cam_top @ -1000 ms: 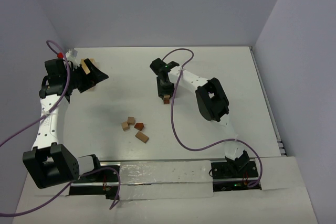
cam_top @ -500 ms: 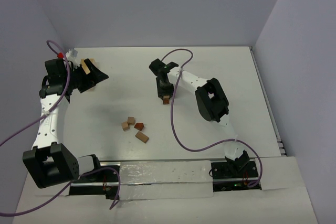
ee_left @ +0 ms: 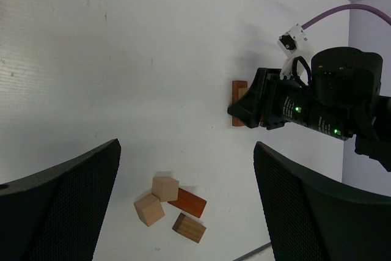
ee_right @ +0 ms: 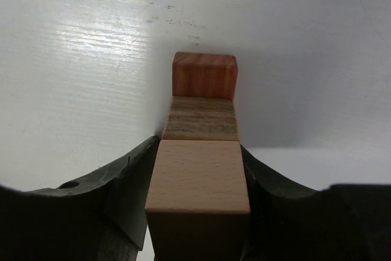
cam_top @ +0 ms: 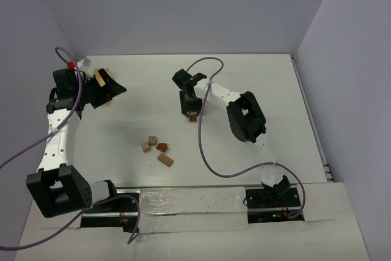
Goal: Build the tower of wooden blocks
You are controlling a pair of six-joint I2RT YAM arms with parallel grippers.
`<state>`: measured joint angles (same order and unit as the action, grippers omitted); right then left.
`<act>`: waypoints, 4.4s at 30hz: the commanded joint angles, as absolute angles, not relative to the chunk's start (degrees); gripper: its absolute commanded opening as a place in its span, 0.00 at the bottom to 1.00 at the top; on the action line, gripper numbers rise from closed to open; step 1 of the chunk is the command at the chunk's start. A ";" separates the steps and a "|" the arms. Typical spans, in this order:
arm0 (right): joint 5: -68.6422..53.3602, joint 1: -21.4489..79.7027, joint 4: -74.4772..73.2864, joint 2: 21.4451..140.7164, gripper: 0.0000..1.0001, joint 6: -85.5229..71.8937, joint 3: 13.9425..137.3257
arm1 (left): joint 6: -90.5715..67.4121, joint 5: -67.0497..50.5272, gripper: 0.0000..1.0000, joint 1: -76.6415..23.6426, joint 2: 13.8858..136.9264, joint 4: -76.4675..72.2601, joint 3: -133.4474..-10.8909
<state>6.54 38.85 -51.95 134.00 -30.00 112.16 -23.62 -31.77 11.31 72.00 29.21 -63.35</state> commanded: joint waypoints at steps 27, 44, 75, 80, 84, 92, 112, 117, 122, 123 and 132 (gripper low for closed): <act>8.76 39.90 -53.07 129.14 1.00 -29.90 112.29 | -24.08 -32.17 0.95 11.69 71.24 26.56 -64.00; 10.73 40.25 -53.11 126.13 1.00 -29.24 112.32 | -23.99 -32.17 0.96 11.60 70.60 26.69 -63.90; 18.30 42.01 -44.96 96.20 1.00 -18.18 101.32 | 0.50 -31.96 0.94 5.49 68.99 38.95 -64.98; 14.11 41.75 -43.41 91.30 1.00 -9.08 97.07 | 22.54 -31.81 0.95 -2.95 69.61 52.95 -64.71; 12.33 41.75 -42.55 88.48 1.00 -8.25 93.44 | 27.28 -31.18 0.92 -6.37 70.96 58.32 -64.29; 10.48 40.48 -42.47 87.01 1.00 -9.90 88.54 | 29.64 -20.97 0.83 -14.63 72.20 54.83 -57.05; 6.09 38.16 -44.20 89.37 1.00 -10.55 89.64 | 32.65 -15.23 0.59 -18.90 80.11 44.59 -51.20; 5.24 37.42 -44.47 89.60 1.00 -10.76 89.91 | 35.84 -15.55 0.58 -19.29 80.88 41.56 -50.25; 4.78 36.69 -44.56 89.59 1.00 -10.81 89.62 | 37.18 -18.06 0.57 -19.71 83.75 42.65 -51.62; 4.58 36.51 -44.56 89.67 1.00 -10.84 89.56 | 37.18 -18.30 0.57 -19.83 84.06 42.77 -51.68; 2.78 35.38 -44.84 90.35 1.00 -11.16 89.85 | 34.76 -17.99 0.50 -22.46 85.28 41.26 -49.76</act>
